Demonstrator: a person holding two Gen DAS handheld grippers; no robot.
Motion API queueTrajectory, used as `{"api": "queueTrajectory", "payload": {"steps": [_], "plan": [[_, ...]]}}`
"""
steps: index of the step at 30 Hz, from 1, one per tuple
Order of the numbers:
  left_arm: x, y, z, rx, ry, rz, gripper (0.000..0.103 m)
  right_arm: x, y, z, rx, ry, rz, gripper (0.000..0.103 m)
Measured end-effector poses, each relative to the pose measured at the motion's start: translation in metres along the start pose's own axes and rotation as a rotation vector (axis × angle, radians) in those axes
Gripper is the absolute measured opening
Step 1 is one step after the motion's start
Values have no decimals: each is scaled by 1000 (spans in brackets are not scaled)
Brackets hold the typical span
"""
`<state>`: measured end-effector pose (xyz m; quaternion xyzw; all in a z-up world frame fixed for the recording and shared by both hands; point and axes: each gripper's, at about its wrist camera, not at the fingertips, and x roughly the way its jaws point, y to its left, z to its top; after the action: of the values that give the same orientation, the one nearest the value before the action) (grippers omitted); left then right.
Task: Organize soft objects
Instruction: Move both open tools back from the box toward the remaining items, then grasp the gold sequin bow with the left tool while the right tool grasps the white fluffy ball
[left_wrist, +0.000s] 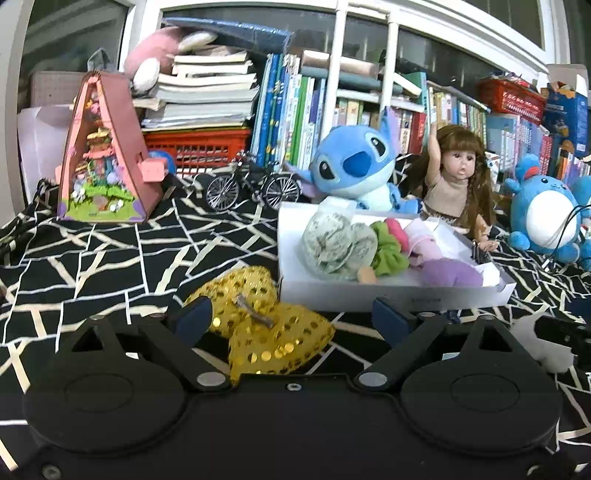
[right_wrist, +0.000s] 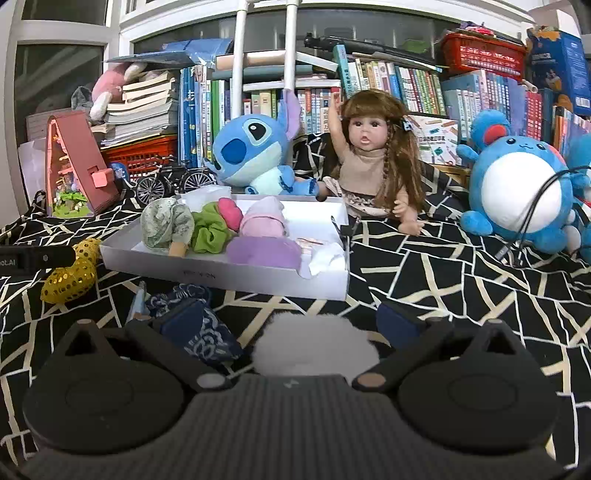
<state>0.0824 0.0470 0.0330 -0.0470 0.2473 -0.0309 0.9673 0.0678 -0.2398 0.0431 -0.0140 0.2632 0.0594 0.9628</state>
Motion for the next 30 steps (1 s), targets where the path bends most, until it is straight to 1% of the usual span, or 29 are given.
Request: {"api": "queueTrajectory", "payload": {"steps": [5,11,19,24,30], "plan": [[6,-2,-7,12,9,22,93,-1,-2,-10,11,-11,-22,103],[13,-2,-15,-11,12,42,93,0,-4,-20,21,-28,-52,103],[25,-1,-19,-47,52,67,93,8,-6,-27,36,-4,-67,103],[33,2,-20,-72,92,81,93,12,-11,-27,75,22,-61,103],[37,5,-20,-88,113,92,93,18,-16,-28,113,62,-57,103]]}}
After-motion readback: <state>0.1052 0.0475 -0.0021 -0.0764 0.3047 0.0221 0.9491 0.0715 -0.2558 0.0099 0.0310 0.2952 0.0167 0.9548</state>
